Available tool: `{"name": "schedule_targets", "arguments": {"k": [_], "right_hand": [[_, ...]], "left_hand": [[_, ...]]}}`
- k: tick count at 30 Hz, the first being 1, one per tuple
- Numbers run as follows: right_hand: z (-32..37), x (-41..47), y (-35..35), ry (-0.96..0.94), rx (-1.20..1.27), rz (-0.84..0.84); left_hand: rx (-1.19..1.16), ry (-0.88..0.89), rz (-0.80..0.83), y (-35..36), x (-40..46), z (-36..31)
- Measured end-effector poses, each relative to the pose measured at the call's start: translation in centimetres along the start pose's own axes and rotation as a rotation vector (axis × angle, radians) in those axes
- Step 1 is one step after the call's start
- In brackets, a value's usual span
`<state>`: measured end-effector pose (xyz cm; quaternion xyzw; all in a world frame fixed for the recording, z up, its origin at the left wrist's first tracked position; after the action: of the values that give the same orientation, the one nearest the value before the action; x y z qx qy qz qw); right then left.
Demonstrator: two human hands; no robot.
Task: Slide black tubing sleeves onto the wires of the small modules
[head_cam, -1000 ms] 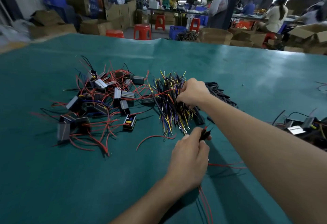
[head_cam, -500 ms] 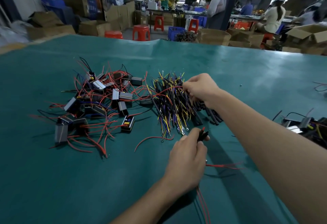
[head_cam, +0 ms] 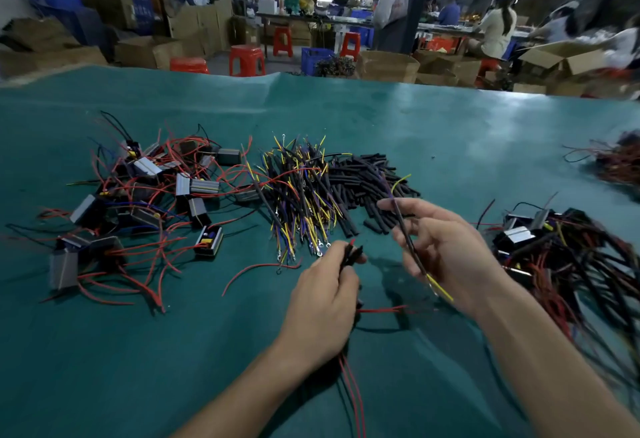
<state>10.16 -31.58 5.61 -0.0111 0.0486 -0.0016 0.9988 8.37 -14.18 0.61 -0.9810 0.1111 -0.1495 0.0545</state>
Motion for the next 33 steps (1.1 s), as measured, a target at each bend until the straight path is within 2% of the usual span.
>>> {"name": "schedule_targets", "arguments": {"k": [3, 6, 9, 15, 23, 29, 33], "right_hand": [[-0.7, -0.7, -0.2, 0.013, 0.014, 0.056], [-1.1, -1.1, 0.0, 0.01, -0.096, 0.054], [-1.5, -1.3, 0.3, 0.015, -0.141, 0.0], [-1.4, -1.2, -0.3, -0.107, -0.244, -0.133], [-1.7, -1.3, -0.8, -0.15, -0.279, -0.205], [-1.7, -1.2, -1.0, -0.199, -0.246, -0.184], [-1.8, -1.3, -0.9, -0.132, -0.212, -0.118]], "left_hand": [[-0.001, 0.011, 0.008, 0.1, -0.1, 0.0], [-0.011, -0.003, 0.002, 0.2, -0.1, 0.0], [-0.028, -0.013, 0.006, 0.2, -0.1, -0.1], [-0.028, 0.001, 0.007, 0.2, -0.1, -0.2], [-0.023, 0.018, 0.023, 0.2, 0.0, -0.2], [-0.016, 0.03, 0.022, 0.2, 0.0, -0.2], [-0.003, 0.047, 0.025, 0.1, 0.0, -0.3]]}}
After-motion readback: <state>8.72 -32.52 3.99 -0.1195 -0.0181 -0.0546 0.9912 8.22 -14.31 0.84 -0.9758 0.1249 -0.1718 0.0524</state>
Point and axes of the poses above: each hand's wrist, its own x-axis towards the middle knuckle, its own y-axis out of the palm, z = x × y, the point moved 2 cm from there along x, towards the middle knuckle, and after that the axes turned 13 degrees about -x, right-handed, at the moved point
